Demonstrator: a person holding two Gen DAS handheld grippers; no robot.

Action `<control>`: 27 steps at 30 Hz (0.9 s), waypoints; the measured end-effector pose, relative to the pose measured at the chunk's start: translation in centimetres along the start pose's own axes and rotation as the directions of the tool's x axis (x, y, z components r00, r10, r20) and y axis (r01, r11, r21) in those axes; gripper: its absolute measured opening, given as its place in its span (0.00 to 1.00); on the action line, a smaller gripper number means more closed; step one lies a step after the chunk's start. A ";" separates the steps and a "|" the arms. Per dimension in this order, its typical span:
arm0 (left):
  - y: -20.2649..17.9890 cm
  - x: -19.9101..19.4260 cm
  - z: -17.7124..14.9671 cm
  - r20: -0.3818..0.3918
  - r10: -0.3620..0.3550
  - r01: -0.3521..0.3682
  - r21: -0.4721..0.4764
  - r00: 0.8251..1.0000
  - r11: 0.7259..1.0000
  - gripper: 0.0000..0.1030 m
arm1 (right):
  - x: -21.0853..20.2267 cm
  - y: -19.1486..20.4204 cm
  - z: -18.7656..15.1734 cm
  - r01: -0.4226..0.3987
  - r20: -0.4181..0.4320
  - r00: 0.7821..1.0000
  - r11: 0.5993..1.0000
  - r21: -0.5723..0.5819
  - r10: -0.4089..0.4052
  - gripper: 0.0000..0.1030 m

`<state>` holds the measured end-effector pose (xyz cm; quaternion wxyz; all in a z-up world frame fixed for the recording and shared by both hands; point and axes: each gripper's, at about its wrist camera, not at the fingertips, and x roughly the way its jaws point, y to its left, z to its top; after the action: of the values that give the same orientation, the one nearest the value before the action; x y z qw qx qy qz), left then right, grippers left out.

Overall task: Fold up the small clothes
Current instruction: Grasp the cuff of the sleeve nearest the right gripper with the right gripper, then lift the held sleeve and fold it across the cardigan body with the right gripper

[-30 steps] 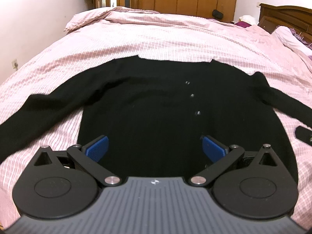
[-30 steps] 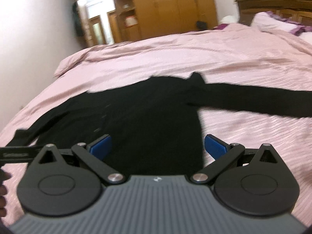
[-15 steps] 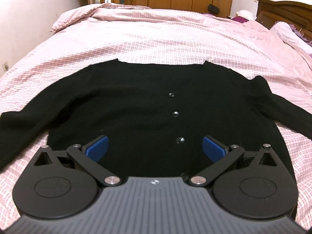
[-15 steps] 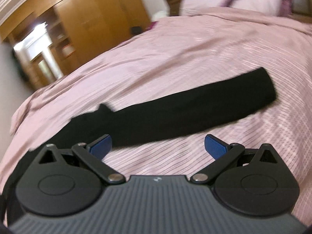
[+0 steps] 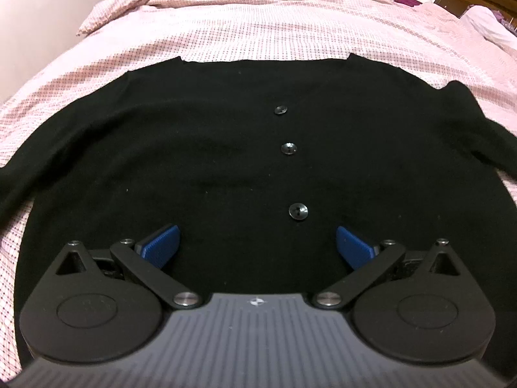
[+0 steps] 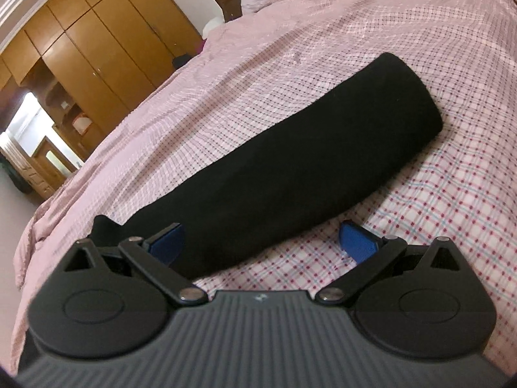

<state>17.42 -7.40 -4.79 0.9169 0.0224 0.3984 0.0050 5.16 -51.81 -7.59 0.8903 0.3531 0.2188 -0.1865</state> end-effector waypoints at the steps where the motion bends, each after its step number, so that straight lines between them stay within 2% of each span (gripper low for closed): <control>1: 0.0 0.1 -0.1 0.003 0.002 -0.002 0.000 1.000 1.000 1.00 | 0.1 0.0 -0.1 -0.001 0.004 1.000 1.000 -0.004 0.001 1.00; 6: 0.5 0.4 -0.6 0.022 -0.014 0.014 -0.017 1.000 1.000 1.00 | 0.1 -0.3 0.5 -0.017 0.023 1.000 1.000 0.013 0.016 1.00; 10: 0.4 0.3 -0.9 0.033 -0.014 0.014 -0.009 0.999 1.000 1.00 | 0.7 -1.3 2.3 -0.032 0.077 0.997 0.992 0.123 0.023 1.00; 14: 0.5 0.3 -0.8 0.028 -0.021 0.021 0.001 0.999 1.000 1.00 | 1.7 -2.5 3.9 -0.028 0.148 0.989 0.976 0.216 -0.004 0.99; 15: 0.5 0.3 -0.8 0.029 -0.022 0.022 0.002 0.999 1.000 1.00 | 1.8 -2.8 4.1 -0.024 0.166 0.986 0.974 0.223 -0.014 0.93; 17: 0.5 0.2 -0.8 0.033 -0.023 0.022 0.008 0.999 1.000 1.00 | 2.3 -2.9 4.6 0.008 0.171 0.984 0.976 0.219 -0.046 0.72; 18: 0.5 0.2 -0.9 0.035 -0.024 0.023 0.011 0.999 1.000 1.00 | 2.5 -3.0 4.8 0.024 0.165 0.984 0.976 0.218 -0.061 0.55; 19: 0.6 0.2 -0.8 0.037 -0.025 0.025 0.013 0.999 1.000 1.00 | 2.5 -3.3 5.0 0.025 0.160 0.985 0.975 0.220 -0.061 0.31; 21: 0.6 0.2 -0.8 0.042 -0.028 0.027 0.016 0.999 0.999 1.00 | 2.5 -4.1 5.5 0.023 0.152 0.987 0.972 0.234 -0.060 0.09; 22: 0.6 0.1 -0.7 0.042 -0.030 0.029 0.017 0.999 0.999 1.00 | 2.0 -4.4 5.5 0.017 0.168 0.984 0.972 0.236 -0.058 0.06; 27: 0.6 -0.3 -0.5 0.039 -0.036 0.034 0.028 0.999 0.999 1.00 | -1.4 -5.1 5.6 0.058 0.263 0.959 0.984 0.167 -0.101 0.06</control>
<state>16.85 -6.79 -4.90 0.9242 0.0279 0.3806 -0.0169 2.96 -59.03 -6.05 0.8730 0.3843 0.0937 -0.2853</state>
